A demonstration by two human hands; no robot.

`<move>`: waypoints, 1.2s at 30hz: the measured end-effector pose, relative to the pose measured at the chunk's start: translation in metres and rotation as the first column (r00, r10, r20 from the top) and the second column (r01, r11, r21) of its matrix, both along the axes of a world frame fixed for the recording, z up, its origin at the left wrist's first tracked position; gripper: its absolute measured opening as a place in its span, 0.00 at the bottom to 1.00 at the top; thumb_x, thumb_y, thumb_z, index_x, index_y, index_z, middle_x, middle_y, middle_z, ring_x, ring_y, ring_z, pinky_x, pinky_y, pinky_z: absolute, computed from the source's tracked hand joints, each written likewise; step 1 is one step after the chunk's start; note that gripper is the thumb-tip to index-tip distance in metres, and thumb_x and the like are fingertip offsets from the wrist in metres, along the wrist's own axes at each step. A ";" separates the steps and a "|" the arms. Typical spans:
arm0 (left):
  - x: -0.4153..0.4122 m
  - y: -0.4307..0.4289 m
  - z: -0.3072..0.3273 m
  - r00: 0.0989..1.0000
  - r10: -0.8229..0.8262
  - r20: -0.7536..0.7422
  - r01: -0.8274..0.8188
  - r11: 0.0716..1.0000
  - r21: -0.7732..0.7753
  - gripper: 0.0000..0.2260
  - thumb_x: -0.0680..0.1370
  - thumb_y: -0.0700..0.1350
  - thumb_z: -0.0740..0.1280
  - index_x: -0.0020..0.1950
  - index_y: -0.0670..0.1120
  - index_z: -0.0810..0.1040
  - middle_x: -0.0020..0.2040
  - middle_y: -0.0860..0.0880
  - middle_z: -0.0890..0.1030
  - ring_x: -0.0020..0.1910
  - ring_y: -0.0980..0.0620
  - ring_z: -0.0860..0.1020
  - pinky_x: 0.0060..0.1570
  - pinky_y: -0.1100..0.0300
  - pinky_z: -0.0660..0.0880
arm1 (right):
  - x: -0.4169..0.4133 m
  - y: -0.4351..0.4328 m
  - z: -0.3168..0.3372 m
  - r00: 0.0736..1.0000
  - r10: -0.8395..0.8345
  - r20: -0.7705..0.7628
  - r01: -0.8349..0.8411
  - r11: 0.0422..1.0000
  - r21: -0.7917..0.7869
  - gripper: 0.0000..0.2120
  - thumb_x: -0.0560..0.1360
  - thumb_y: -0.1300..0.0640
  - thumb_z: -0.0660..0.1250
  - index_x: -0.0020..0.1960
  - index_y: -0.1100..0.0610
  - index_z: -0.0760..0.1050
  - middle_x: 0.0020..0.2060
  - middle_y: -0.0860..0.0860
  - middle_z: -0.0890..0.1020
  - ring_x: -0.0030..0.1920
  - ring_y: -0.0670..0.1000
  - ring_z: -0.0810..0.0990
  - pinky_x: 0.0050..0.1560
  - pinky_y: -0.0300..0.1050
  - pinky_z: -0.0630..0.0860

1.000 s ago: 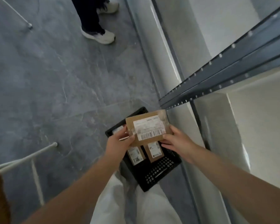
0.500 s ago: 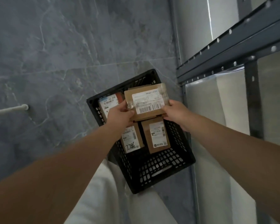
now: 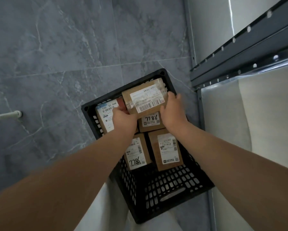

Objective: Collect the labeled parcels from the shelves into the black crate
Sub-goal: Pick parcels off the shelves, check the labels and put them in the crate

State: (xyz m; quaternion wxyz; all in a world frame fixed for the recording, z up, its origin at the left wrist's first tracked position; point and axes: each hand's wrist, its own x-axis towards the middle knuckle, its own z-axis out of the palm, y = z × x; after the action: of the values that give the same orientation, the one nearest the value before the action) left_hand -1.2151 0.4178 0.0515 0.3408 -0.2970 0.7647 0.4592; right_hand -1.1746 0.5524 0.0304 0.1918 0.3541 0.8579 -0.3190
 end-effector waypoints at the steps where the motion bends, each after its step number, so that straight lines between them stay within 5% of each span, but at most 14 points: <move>1: 0.002 0.000 0.000 0.999 -0.023 0.024 0.023 1.000 -0.007 0.19 0.76 0.38 0.70 0.65 0.43 0.70 0.47 0.51 0.77 0.39 0.58 0.75 0.31 0.67 0.70 | 0.002 -0.002 0.000 0.998 0.057 0.024 -0.056 0.998 -0.021 0.30 0.78 0.66 0.63 0.77 0.57 0.57 0.66 0.56 0.65 0.53 0.52 0.76 0.52 0.44 0.74; 4: 0.008 -0.001 0.003 0.984 -0.132 0.117 0.129 0.991 0.029 0.13 0.78 0.37 0.66 0.63 0.40 0.75 0.40 0.51 0.77 0.35 0.55 0.75 0.32 0.63 0.73 | 0.006 -0.002 0.006 0.972 0.179 0.150 -0.153 0.974 -0.169 0.48 0.76 0.66 0.66 0.80 0.53 0.34 0.78 0.53 0.48 0.57 0.54 0.76 0.60 0.51 0.76; 8: 0.007 -0.002 0.018 0.964 -0.205 0.167 0.195 0.978 0.077 0.13 0.79 0.37 0.64 0.62 0.44 0.77 0.46 0.48 0.80 0.40 0.52 0.77 0.40 0.61 0.75 | 0.010 0.010 0.027 0.926 0.335 0.175 -0.301 0.934 -0.194 0.49 0.76 0.63 0.66 0.79 0.48 0.31 0.78 0.46 0.32 0.60 0.54 0.76 0.52 0.46 0.76; 13: 0.003 0.003 0.073 0.974 -0.214 0.076 0.209 0.976 0.067 0.12 0.81 0.41 0.63 0.64 0.44 0.77 0.51 0.47 0.81 0.41 0.54 0.76 0.35 0.66 0.72 | 0.006 0.034 0.086 0.905 0.361 0.225 -0.298 0.916 -0.271 0.44 0.79 0.61 0.64 0.80 0.43 0.35 0.78 0.44 0.34 0.75 0.56 0.63 0.69 0.50 0.66; 18: -0.020 0.027 0.170 0.907 -0.417 -0.058 0.419 0.908 0.027 0.21 0.83 0.41 0.58 0.76 0.45 0.65 0.67 0.46 0.75 0.59 0.48 0.77 0.43 0.65 0.70 | -0.016 0.056 0.186 0.939 0.311 0.148 -0.271 0.933 -0.237 0.40 0.80 0.57 0.63 0.81 0.48 0.39 0.80 0.48 0.39 0.79 0.54 0.50 0.78 0.51 0.54; 20: -0.037 0.042 0.225 0.865 -0.477 -0.154 0.485 0.874 0.018 0.20 0.84 0.42 0.56 0.77 0.45 0.64 0.63 0.48 0.76 0.51 0.51 0.78 0.41 0.66 0.71 | -0.032 0.067 0.239 0.958 0.276 0.084 -0.260 0.952 -0.161 0.41 0.80 0.57 0.63 0.81 0.47 0.39 0.80 0.48 0.39 0.80 0.55 0.48 0.78 0.54 0.54; 23: -0.065 0.066 0.318 0.777 -0.528 -0.342 0.550 0.834 -0.038 0.21 0.84 0.43 0.55 0.78 0.45 0.62 0.75 0.46 0.67 0.66 0.49 0.72 0.60 0.65 0.67 | -0.060 0.085 0.338 0.975 0.214 -0.057 -0.216 0.976 -0.031 0.40 0.80 0.56 0.63 0.80 0.46 0.37 0.79 0.46 0.36 0.80 0.55 0.47 0.77 0.57 0.56; 27: -0.096 0.102 0.452 0.575 -0.534 -0.619 0.586 0.797 -0.143 0.21 0.84 0.42 0.55 0.78 0.43 0.60 0.78 0.45 0.61 0.76 0.49 0.61 0.72 0.61 0.56 | -0.080 0.103 0.489 0.941 0.257 -0.218 -0.206 0.951 0.232 0.40 0.81 0.55 0.61 0.80 0.48 0.35 0.79 0.50 0.37 0.80 0.54 0.46 0.78 0.53 0.51; 31: -0.091 0.110 0.583 0.245 -0.504 -0.828 0.556 0.773 -0.306 0.22 0.85 0.43 0.53 0.79 0.43 0.56 0.80 0.48 0.56 0.79 0.54 0.50 0.77 0.59 0.43 | -0.060 0.100 0.621 0.876 0.327 -0.354 -0.156 0.888 0.433 0.40 0.81 0.55 0.59 0.79 0.53 0.33 0.79 0.50 0.37 0.79 0.49 0.38 0.79 0.52 0.42; 36: -0.071 0.096 0.716 -0.168 -0.501 -0.849 0.408 0.748 -0.523 0.24 0.85 0.46 0.52 0.81 0.44 0.51 0.81 0.49 0.52 0.80 0.55 0.45 0.77 0.59 0.38 | -0.019 0.089 0.743 0.828 0.422 -0.370 -0.126 0.782 0.610 0.39 0.82 0.52 0.56 0.79 0.52 0.31 0.79 0.48 0.34 0.79 0.48 0.34 0.78 0.56 0.39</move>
State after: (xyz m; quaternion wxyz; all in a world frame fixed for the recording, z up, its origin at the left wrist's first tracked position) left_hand -1.2865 0.5139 0.7677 -0.1469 0.3783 0.8441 0.3504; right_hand -1.1938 0.6409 0.7736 -0.0979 0.1689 0.9758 -0.0986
